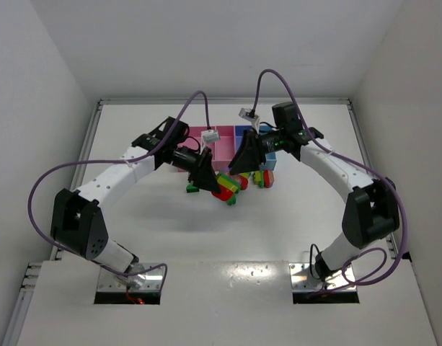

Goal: Sort the legos into containers by color

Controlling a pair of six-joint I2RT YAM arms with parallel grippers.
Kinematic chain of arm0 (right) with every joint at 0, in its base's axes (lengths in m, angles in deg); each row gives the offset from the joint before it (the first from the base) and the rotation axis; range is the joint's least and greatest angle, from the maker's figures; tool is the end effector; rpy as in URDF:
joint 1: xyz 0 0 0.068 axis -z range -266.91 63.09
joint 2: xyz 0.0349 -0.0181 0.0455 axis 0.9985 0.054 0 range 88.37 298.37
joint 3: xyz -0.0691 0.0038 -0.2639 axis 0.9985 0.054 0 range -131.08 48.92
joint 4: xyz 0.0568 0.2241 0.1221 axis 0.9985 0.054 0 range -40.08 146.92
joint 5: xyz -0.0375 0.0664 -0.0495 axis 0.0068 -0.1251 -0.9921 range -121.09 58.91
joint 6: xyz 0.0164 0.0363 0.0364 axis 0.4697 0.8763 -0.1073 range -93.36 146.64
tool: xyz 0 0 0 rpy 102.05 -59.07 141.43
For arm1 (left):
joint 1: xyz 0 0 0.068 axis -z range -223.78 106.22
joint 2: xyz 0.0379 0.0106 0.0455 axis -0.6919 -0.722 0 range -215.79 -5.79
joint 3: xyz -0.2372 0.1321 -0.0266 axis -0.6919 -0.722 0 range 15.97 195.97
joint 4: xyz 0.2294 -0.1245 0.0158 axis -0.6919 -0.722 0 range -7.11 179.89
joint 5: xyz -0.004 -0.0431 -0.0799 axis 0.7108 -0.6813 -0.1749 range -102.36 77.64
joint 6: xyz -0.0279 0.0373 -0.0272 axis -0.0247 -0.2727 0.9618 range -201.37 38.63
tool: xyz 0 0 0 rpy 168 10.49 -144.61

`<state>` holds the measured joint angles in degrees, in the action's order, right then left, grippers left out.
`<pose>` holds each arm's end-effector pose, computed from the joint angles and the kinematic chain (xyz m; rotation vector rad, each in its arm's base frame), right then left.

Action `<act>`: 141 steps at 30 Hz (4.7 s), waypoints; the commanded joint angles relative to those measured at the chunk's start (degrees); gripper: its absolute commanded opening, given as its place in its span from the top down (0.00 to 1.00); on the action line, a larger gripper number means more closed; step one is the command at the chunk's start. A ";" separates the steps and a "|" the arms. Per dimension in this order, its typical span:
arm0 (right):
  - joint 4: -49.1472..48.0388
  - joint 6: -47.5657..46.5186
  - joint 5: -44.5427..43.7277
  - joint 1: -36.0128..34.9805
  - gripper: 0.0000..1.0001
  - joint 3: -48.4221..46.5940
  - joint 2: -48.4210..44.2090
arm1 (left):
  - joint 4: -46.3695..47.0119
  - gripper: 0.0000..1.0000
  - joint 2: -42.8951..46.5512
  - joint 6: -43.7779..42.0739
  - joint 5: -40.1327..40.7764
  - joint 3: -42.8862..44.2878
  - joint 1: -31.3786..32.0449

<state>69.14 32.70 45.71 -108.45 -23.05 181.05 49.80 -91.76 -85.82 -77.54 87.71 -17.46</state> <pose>0.3088 0.1592 0.2939 -1.0019 1.8804 1.7606 0.2596 -0.1644 0.3026 1.0648 2.0887 -1.5818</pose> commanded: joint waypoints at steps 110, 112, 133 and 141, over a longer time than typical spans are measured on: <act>-28.18 27.14 0.98 7.92 1.00 -0.36 3.20 | 2.57 0.26 0.29 2.60 -5.65 -0.30 -13.77; -31.68 30.82 1.52 5.82 1.00 -1.68 3.99 | 3.79 0.26 -0.50 3.13 -5.13 2.33 -12.89; -40.67 38.31 0.99 0.45 1.00 -5.20 10.58 | 19.53 0.29 -4.82 15.08 -9.43 6.66 -9.45; -41.72 38.85 0.99 0.36 1.00 -6.96 12.26 | 19.53 0.32 -4.82 14.56 -9.43 6.13 -8.93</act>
<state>31.33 71.30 45.64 -107.70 -27.22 193.58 66.91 -96.70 -70.37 -84.63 93.46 -27.31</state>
